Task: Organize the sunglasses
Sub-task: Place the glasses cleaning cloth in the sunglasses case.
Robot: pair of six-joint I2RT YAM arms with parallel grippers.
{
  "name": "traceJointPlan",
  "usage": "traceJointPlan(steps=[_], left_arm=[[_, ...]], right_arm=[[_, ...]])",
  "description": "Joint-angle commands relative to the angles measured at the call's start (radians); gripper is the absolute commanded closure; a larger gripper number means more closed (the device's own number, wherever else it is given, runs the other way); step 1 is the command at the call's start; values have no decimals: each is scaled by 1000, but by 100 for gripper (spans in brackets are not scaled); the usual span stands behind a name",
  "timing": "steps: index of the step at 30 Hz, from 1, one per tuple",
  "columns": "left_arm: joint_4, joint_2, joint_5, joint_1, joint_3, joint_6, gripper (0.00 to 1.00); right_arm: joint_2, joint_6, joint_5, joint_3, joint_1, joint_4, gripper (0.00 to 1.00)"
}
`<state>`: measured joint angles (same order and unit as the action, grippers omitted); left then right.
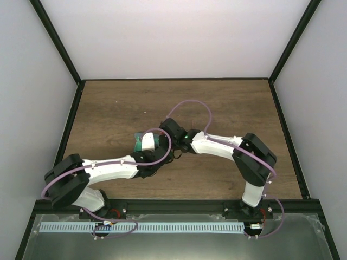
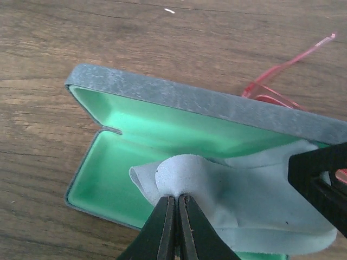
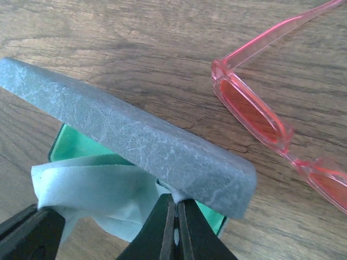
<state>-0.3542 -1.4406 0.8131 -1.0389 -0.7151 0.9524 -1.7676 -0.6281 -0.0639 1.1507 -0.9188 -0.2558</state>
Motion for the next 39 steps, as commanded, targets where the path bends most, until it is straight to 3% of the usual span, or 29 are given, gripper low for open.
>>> traceJointPlan(steps=[1, 15, 25, 39], left_arm=[[-35, -27, 58, 32, -25, 46, 96], [34, 19, 16, 131, 59, -1, 96], [67, -67, 7, 135, 39, -22, 96], [141, -71, -71, 141, 56, -58, 96]], right_arm=[[-57, 24, 14, 57, -8, -7, 99], [-126, 12, 43, 75, -9, 21, 99], [-154, 5, 42, 74, -12, 20, 99], [-110, -13, 31, 7, -12, 9, 99]])
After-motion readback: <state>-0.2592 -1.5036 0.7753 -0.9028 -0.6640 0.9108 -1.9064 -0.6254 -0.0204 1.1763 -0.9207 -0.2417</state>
